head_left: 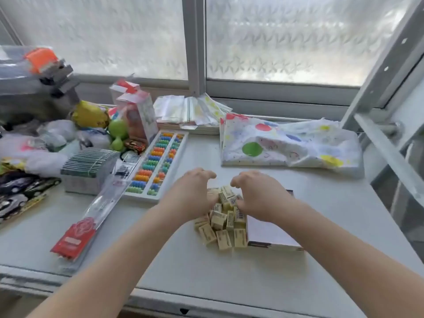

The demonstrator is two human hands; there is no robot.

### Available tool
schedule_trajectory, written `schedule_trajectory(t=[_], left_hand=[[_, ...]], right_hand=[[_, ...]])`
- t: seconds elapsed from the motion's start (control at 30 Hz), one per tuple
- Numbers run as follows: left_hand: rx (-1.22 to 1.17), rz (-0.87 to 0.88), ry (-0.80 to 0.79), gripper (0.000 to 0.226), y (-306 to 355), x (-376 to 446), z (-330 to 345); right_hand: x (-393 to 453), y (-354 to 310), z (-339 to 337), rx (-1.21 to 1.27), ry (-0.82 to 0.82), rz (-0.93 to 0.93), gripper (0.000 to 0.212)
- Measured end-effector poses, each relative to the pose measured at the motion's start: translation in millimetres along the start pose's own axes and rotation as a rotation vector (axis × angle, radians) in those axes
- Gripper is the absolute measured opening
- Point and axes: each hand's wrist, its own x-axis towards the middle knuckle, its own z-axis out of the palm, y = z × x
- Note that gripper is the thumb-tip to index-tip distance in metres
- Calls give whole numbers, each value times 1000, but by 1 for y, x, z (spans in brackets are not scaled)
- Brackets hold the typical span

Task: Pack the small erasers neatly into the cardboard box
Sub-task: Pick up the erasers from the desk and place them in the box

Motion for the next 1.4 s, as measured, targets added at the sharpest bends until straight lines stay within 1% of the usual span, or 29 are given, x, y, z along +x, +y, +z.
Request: schedule_trajectory(t=[0.07,0.17,0.23,0.3,0.4,0.5,0.57,0.6,0.67,0.7,0.73,0.8,0.87,0.93,1.0,1.13,1.27,1.4], left_hand=[[-9,-31,-20,52,-2,8,3],[4,-110,-86,50,-1,16,7],[35,-141,-99,44,1,21,10],[122,-143,-69,29,4,25,11],[193,-139,-21,29,5,29,16],[180,-148,37,25,2,29,17],[142,-159,81,25,2,26,10],[101,-155,128,26,3,24,4],[-30,-76,255,25,12,19,-7],[-82,7,296,23,20,16,-11],[-102,103,300,21,30,14,-12],[-50,267,236,19,51,14,-3],[82,359,156,22,65,20,14],[237,391,93,27,67,29,29],[328,377,52,28,65,34,40],[269,290,7,28,65,33,45],[176,295,27,28,62,31,41],[134,287,17,27,59,29,41]], right_hand=[[7,4,2,2,-29,31,30],[16,8,4,-27,-90,21,29],[22,10,5,-54,-96,4,29],[25,11,5,-75,-79,-29,29],[27,13,4,-55,-56,-95,33],[20,16,-9,-44,13,-177,39],[12,25,-26,2,101,-174,35],[5,32,-36,52,141,-151,31],[-10,51,-51,161,190,-100,22],[-17,61,-54,186,197,-82,17],[-24,69,-53,184,189,-61,14],[-34,80,-42,153,139,-24,12],[-39,84,-26,135,102,-11,12],[-38,85,-13,113,103,-1,15],[-35,84,-3,86,118,-1,18],[-31,78,9,63,126,-6,19],[-29,76,12,107,173,18,17],[-32,75,11,140,153,24,18]])
